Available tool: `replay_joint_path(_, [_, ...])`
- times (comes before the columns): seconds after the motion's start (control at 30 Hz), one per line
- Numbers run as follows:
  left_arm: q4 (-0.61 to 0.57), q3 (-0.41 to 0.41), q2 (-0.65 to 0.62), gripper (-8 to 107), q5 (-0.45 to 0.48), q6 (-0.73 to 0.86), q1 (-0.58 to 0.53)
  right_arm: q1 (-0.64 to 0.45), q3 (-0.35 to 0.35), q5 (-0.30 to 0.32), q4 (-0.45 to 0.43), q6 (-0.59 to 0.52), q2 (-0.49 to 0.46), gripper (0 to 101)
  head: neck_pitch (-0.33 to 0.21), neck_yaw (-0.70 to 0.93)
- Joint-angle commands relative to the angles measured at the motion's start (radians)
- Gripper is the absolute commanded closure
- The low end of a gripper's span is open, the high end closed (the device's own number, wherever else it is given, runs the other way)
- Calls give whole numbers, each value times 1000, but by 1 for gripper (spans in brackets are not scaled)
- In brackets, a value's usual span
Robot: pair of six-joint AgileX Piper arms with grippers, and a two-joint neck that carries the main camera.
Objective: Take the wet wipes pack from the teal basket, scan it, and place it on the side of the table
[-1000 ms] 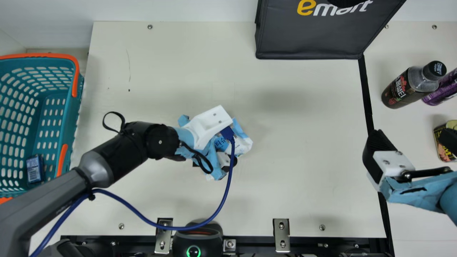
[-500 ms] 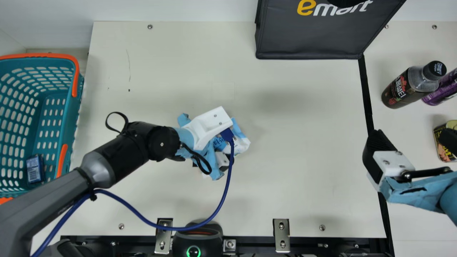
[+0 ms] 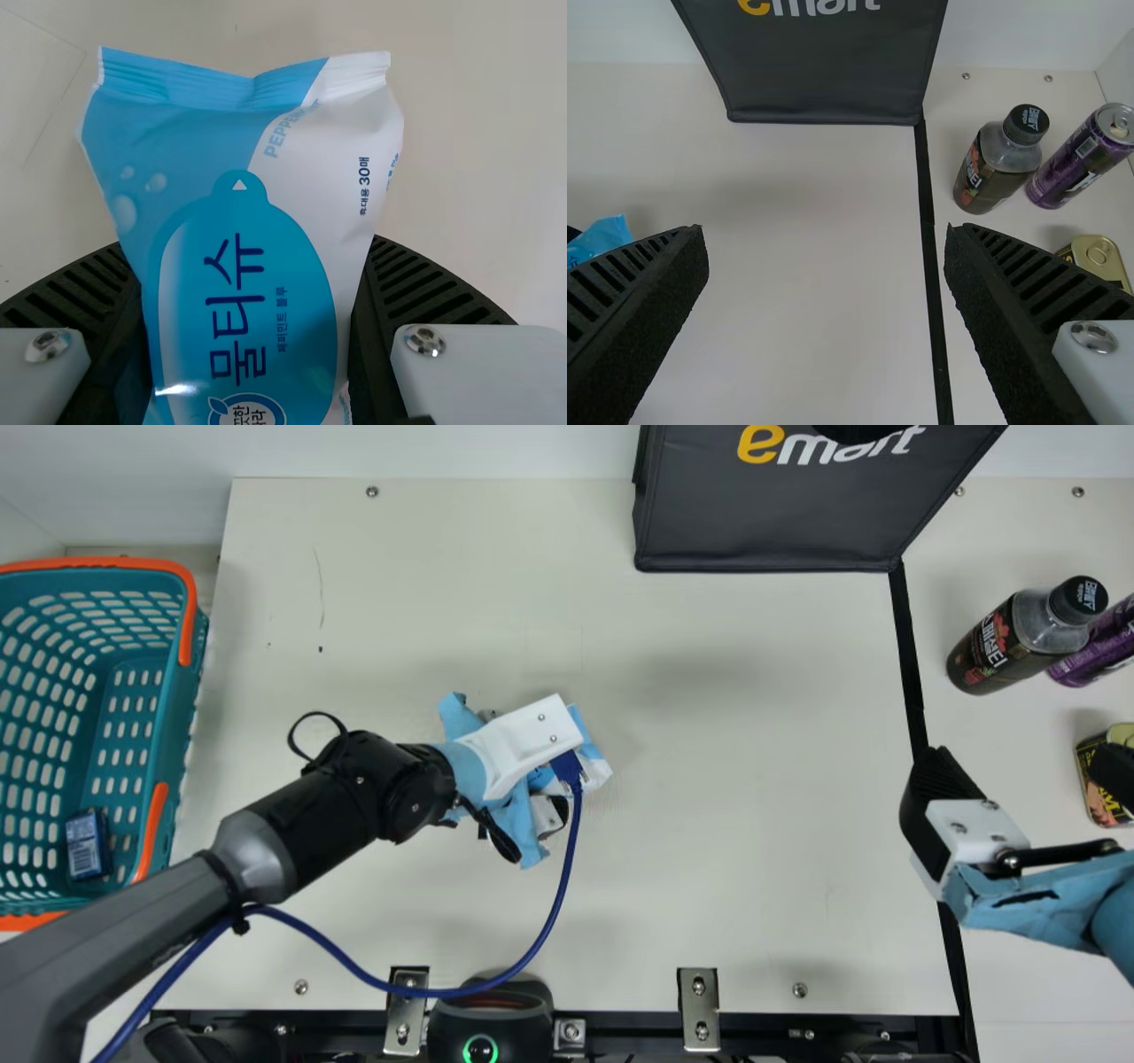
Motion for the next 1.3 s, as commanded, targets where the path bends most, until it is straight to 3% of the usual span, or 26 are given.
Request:
replay_joint_path(0.0, [20, 2, 2, 107, 1, -4, -5, 0, 0, 0, 0, 0, 0, 6, -29, 2])
replay_joint_path(0.33, [74, 0, 0, 107, 66, 48, -3, 0, 0, 0, 0, 0, 0, 6, -29, 2])
replay_joint_path(0.9, [115, -54, 4, 107, 304, 221, 60, 0, 0, 0, 0, 0, 0, 6, -29, 2])
replay_joint_path(1.27, [188, -84, 9, 107, 400, 275, 66, 0, 0, 1, 0, 0, 0, 6, -29, 2])
